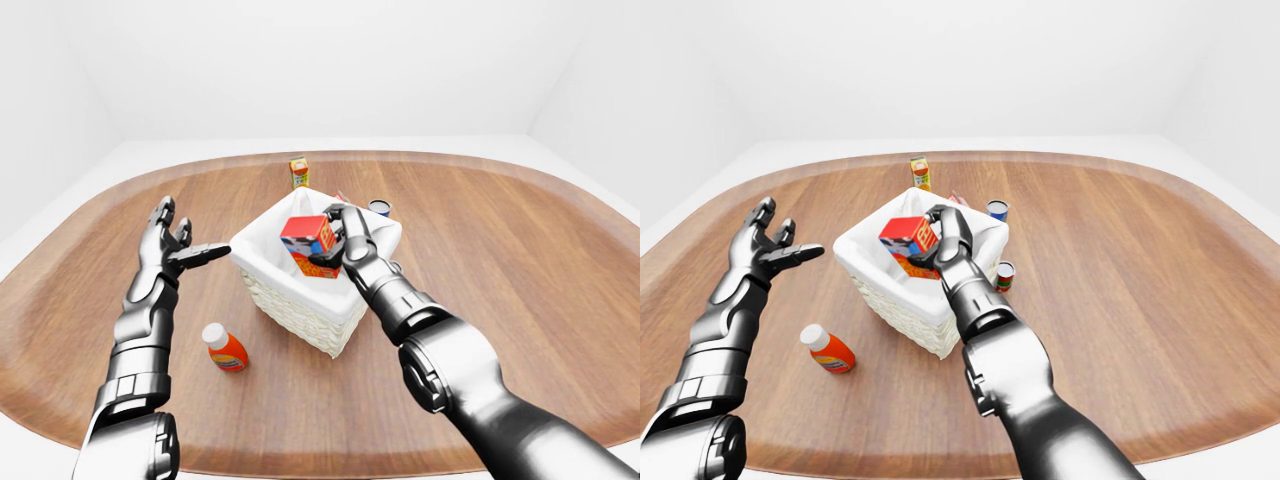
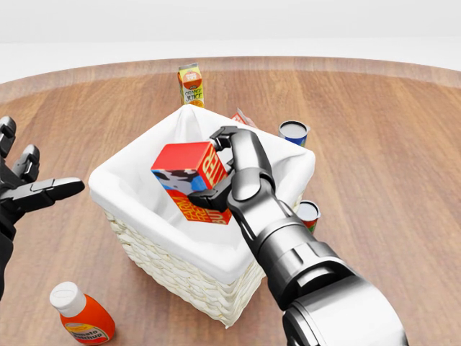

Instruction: Pick up the butter and put it in the basket.

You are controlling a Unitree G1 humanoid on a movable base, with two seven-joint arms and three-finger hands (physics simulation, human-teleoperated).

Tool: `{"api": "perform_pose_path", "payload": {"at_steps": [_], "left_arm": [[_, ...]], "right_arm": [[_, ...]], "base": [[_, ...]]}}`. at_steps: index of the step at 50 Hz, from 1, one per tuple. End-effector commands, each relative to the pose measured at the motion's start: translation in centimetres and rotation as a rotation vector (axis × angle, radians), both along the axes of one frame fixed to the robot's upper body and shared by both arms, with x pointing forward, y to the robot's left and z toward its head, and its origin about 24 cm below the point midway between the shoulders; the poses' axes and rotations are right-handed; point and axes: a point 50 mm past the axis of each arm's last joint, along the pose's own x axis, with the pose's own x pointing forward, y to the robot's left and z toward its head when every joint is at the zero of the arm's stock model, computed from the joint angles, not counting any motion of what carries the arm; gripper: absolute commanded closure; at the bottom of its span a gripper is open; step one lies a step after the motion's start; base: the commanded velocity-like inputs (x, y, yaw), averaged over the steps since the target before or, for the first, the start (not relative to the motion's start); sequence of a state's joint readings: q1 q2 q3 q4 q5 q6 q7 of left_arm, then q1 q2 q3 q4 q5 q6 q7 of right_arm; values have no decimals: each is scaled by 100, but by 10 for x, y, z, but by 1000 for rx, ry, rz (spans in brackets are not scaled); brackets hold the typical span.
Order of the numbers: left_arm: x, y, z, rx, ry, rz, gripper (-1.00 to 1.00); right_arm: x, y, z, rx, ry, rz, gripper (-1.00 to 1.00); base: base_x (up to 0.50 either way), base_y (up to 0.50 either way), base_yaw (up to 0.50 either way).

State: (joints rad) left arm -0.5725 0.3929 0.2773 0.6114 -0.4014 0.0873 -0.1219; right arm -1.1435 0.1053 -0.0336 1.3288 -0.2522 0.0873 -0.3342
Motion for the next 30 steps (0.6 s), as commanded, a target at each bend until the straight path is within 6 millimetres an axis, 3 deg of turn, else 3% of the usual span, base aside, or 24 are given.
{"api": "perform_pose_path", "payload": {"at_steps": [1,5,6,7,8,10,11,30], "left_arm": [[-1,1,-2,-3,6,4,-100],[-1,2,-2,-4,8,4,-100],[-1,2,-2,-5,9,4,-100],[-1,2,-2,-5,9,4,-100],[-1,2,-3,-6,10,4,-100],[-1,2,-3,-6,11,5,-100],[-1,2,-3,-7,11,4,-100],[-1,2,-1,-8,4,5,-100]], "right_arm": [[2,1,9,31,-32,-26,100],[2,1,9,25,-35,-31,99],[2,1,9,26,-35,-32,40],[2,1,9,26,-35,-32,40],[2,1,8,27,-34,-33,-27],[2,1,9,29,-35,-35,-89],[2,1,9,30,-35,-35,-100],[2,4,11,37,-42,-22,-100]], "base": [[0,0,0],[0,0,0],[0,0,0],[0,0,0],[0,0,0],[0,0,0],[0,0,0],[0,0,0]]}}
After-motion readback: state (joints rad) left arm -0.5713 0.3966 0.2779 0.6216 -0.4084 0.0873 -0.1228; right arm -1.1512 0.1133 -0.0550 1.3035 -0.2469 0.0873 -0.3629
